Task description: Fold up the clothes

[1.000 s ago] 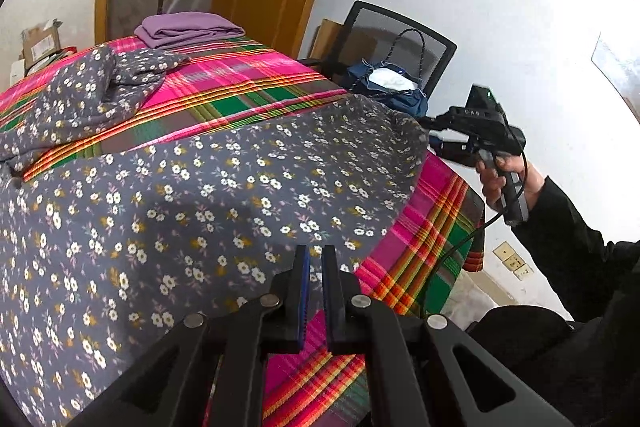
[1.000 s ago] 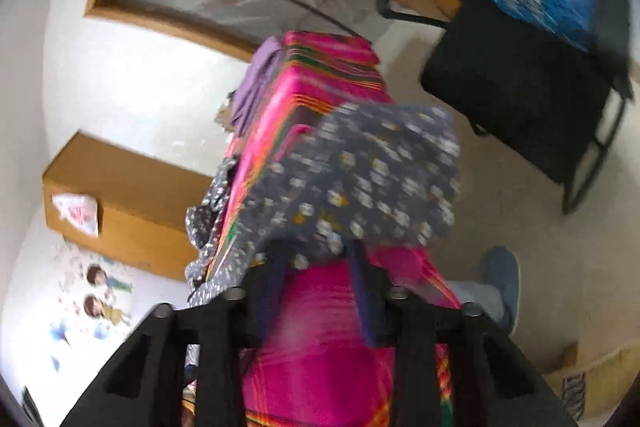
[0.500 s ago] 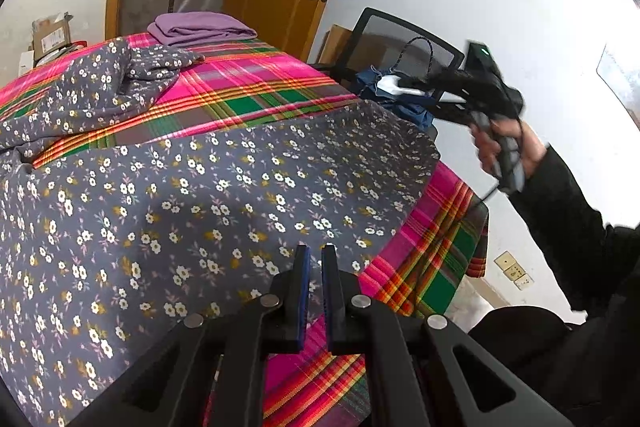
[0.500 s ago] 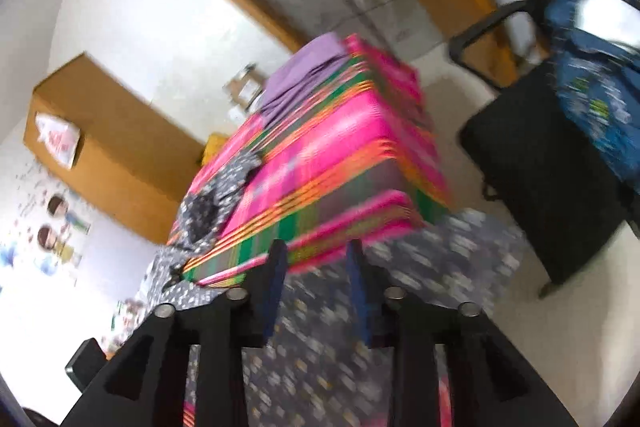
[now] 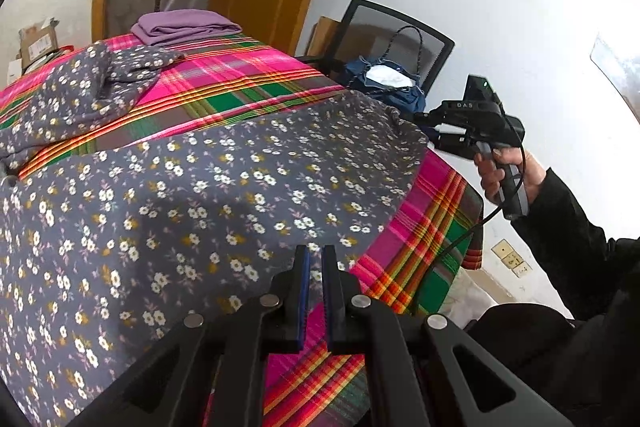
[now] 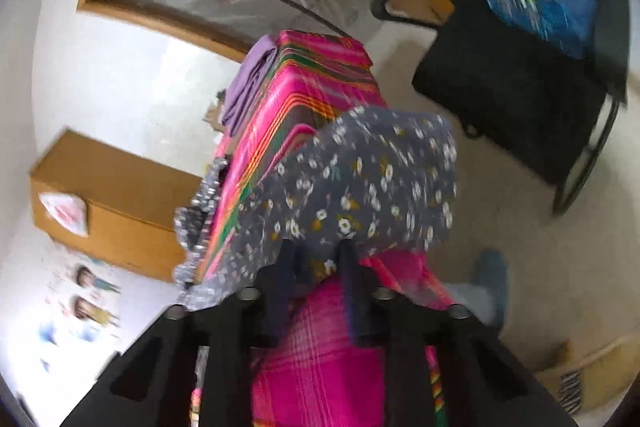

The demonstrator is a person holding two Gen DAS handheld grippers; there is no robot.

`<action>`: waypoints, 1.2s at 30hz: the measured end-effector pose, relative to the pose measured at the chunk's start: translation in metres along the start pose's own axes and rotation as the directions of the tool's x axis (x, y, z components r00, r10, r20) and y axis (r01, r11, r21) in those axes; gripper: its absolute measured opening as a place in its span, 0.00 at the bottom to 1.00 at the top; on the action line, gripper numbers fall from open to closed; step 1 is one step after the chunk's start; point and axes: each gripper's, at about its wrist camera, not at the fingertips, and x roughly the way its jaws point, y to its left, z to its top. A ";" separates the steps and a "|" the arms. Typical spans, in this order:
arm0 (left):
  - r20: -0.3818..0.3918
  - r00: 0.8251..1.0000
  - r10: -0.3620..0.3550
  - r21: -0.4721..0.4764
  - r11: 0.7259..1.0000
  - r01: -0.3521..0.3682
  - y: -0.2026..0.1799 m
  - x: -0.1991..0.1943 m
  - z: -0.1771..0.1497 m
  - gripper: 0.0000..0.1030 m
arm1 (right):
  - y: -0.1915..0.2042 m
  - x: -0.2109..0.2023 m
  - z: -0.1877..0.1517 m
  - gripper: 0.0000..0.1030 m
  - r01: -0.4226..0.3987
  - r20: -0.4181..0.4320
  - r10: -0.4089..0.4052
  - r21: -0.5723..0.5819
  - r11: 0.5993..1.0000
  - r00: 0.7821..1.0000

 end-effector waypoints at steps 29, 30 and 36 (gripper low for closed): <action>0.014 1.000 -0.008 -0.040 0.999 0.008 0.014 0.004 0.004 0.04 | 0.118 0.037 -0.024 0.36 0.399 0.181 -0.405 -0.726 0.560 0.896; 0.018 1.000 -0.006 -0.040 0.999 0.007 0.013 0.003 0.004 0.04 | 0.121 0.044 -0.028 0.36 0.397 0.185 -0.411 -0.756 0.520 0.892; 0.031 0.999 0.011 -0.058 0.998 -0.009 0.015 -0.002 0.002 0.04 | 0.119 0.071 -0.030 0.18 0.402 0.189 -0.472 -0.821 0.405 0.861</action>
